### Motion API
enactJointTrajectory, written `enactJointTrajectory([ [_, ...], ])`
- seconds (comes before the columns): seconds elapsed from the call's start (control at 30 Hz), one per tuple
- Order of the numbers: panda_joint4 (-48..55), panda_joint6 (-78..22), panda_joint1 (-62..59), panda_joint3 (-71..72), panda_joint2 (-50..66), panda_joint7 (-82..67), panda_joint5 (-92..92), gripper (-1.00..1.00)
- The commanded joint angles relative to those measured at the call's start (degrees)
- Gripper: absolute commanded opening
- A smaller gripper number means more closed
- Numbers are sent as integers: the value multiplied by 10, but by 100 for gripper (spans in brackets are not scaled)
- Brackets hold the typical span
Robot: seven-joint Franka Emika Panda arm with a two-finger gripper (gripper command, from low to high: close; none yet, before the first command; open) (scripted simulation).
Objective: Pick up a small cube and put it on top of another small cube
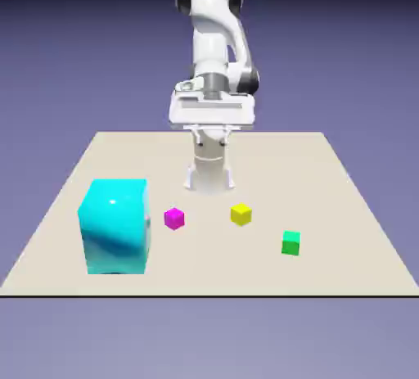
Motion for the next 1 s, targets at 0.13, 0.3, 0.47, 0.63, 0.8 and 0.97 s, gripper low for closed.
enactJointTrajectory([
  [0.13, 9, 1, 34, -104, 29, -57, -5, 0],
  [0.3, 34, -8, 63, -208, 65, -138, -4, 0],
  [0.47, 59, -16, 92, -311, 101, -219, -2, 0],
  [0.63, 84, -24, 121, -415, 138, -299, 0, 0],
  [0.8, 109, -32, 151, -519, 174, -380, 2, 0],
  [0.97, 134, -40, 180, -623, 210, -461, 4, 0],
])
